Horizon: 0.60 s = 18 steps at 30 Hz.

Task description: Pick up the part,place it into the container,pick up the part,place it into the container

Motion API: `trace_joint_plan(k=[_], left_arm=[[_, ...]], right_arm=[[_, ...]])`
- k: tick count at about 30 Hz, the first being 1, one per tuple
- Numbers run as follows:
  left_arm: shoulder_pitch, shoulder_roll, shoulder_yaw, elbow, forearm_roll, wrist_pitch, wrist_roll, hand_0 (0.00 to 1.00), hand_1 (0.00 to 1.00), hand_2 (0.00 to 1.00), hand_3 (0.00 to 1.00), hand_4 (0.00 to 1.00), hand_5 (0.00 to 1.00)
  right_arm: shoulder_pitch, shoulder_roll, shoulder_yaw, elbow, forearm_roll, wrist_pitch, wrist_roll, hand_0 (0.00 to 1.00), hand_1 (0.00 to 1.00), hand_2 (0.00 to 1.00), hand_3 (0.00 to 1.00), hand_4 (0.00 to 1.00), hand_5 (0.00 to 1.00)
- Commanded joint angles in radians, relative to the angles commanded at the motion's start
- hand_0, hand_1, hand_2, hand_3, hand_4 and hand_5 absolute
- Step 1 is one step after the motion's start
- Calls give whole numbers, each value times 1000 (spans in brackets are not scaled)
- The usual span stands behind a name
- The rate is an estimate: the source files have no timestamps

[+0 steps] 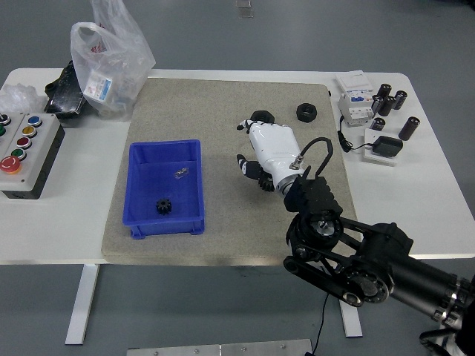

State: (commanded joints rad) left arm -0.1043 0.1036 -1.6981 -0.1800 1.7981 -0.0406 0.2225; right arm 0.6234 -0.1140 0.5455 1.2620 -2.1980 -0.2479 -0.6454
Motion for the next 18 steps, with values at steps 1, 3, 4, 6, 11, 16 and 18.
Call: trace_joint_plan(k=[1,3,4,6,11,16,18], left_arm=[[-2,0,0,0,0,-1,-2,593,438,452,599,395,544],[-4,-1,3,0,-2,-4,-5,593,438,452,599,395,544],[-6,-1,5,0,-2,-5,-7,593,438,452,599,395,544],[-8,-1,10,0,-5,-6,-9,593,438,452,598,396,544],[-8,-3,14,0,-5,-6,-8,593,439,452,598,395,544],[-7,-4,14,0,-5,-5,-6,593,439,452,598,395,544],[-7,-3,15,0,-5,-5,-6,593,439,452,597,395,545]], right_arm=[[-4,0,4,-2,-11,30,0,360,685,840,886,886,352],[-8,0,9,-2,-21,80,0,360,685,840,886,886,352],[-9,-1,11,-1,-24,105,0,360,685,840,886,886,352],[-9,-3,9,-2,-25,149,0,373,716,868,915,994,538],[-3,-11,-13,-28,-15,216,0,374,721,860,905,998,553],[4,-20,-31,-64,-5,237,0,374,721,860,905,998,553],[5,-21,-29,-84,4,232,0,361,707,828,848,953,546]])
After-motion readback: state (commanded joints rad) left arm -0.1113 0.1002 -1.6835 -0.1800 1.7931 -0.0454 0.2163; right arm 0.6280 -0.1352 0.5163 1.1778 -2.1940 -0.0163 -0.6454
